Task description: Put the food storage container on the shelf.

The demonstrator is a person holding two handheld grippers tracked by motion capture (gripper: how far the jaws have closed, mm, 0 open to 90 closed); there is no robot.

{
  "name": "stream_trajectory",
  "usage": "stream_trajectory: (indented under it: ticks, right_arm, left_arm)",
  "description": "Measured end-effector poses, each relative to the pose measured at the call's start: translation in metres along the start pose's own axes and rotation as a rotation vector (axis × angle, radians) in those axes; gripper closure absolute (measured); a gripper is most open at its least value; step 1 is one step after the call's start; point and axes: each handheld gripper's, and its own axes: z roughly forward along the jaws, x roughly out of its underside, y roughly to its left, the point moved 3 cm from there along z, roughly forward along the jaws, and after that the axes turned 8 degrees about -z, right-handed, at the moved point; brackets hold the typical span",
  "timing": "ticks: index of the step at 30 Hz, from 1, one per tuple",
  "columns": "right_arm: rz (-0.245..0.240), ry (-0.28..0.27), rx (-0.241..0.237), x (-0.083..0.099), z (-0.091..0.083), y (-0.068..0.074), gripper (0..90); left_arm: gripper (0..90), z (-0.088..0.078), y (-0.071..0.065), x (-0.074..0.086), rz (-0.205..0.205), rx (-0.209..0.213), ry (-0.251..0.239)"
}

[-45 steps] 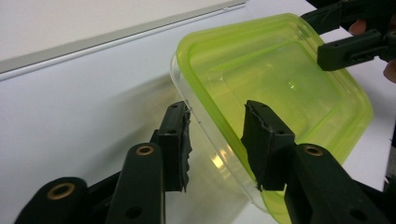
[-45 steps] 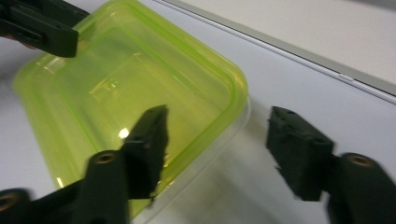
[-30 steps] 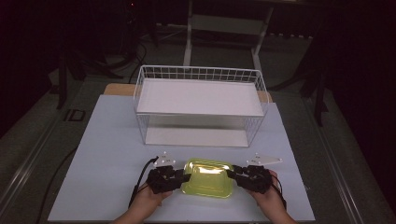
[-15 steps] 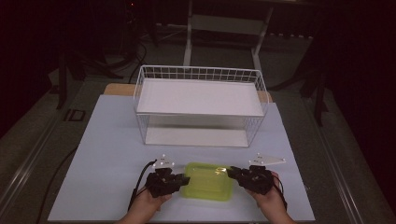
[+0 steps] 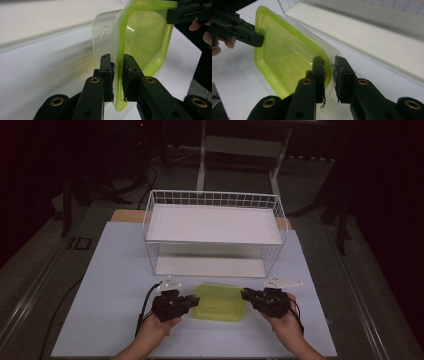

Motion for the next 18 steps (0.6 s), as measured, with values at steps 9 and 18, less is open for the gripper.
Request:
stream_trajectory:
  ticks: [9,18]
  right_arm:
    - [-0.037,-0.054,0.017,-0.038,0.004,-0.015,79.4]
    - [-0.039,-0.062,0.042,-0.054,0.028,-0.034,79.1]
  left_arm:
    - [80.5,-0.003,0.010,-0.031,-0.014,-0.002,-0.065]
    - [80.5,0.013,0.035,-0.045,-0.038,-0.024,-0.087]
